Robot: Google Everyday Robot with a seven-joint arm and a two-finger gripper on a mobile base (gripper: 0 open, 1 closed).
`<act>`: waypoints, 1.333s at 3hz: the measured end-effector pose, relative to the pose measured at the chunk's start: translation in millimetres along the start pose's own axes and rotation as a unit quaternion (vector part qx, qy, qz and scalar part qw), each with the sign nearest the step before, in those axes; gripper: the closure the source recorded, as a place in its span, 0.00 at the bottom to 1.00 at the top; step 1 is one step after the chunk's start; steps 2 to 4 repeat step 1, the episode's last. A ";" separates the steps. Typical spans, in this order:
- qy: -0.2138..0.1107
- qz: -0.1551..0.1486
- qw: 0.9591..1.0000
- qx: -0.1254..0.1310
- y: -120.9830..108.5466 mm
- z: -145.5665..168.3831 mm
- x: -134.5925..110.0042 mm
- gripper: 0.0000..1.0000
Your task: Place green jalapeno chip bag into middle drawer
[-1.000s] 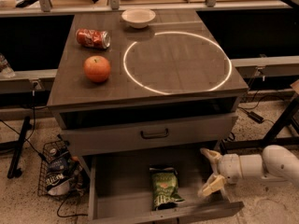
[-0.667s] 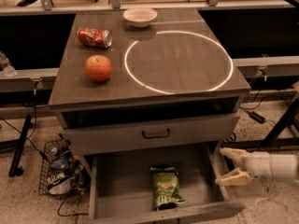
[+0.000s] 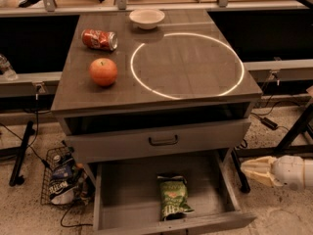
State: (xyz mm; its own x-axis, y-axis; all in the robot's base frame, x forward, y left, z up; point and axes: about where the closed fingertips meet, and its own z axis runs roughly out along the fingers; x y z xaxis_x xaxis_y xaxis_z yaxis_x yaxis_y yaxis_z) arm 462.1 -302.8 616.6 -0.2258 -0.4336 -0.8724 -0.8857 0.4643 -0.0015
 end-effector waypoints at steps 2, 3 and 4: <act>-0.001 0.000 1.000 -0.001 0.5 1.5 -0.5 0.94; -0.001 0.000 1.000 -0.001 0.5 1.5 -0.5 0.94; -0.001 0.000 1.000 -0.001 0.5 1.5 -0.5 0.94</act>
Offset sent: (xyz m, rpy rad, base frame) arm 0.0000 0.0000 0.0000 0.0000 0.0000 0.0000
